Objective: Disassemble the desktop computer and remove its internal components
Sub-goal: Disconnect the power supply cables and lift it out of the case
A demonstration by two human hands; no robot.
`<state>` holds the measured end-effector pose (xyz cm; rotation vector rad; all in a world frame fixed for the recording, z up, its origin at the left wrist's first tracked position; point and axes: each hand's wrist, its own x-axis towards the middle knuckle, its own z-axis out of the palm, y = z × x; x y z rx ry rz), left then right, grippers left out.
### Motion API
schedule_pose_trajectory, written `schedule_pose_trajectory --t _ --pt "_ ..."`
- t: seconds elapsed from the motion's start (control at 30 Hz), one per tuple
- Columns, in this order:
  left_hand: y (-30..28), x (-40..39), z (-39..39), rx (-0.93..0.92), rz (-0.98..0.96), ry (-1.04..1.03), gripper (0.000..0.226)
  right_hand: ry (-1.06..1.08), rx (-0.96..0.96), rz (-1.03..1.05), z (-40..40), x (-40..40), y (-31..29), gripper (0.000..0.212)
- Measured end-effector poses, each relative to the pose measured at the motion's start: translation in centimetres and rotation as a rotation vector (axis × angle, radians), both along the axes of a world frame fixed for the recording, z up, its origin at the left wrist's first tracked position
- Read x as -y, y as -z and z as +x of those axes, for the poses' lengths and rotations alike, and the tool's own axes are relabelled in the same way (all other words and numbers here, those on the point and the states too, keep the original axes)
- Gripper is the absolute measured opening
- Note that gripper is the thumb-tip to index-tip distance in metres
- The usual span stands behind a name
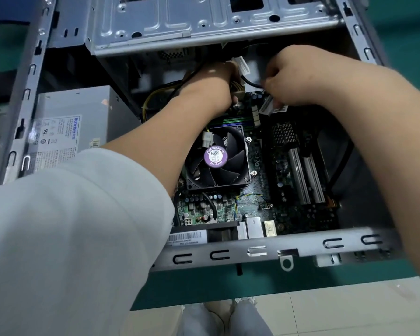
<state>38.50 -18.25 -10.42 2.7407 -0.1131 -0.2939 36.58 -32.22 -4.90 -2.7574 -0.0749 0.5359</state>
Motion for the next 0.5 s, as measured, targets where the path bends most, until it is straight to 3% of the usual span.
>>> schedule_pose_trajectory --t 0.3,0.5 --pt "0.28 0.56 0.29 0.035 0.048 -0.18 0.03 -0.001 -0.008 -0.01 0.06 -0.04 -0.02 0.018" --pt "-0.01 0.3 0.59 -0.038 -0.026 -0.083 0.028 -0.019 -0.013 -0.016 -0.08 -0.12 -0.19 0.016"
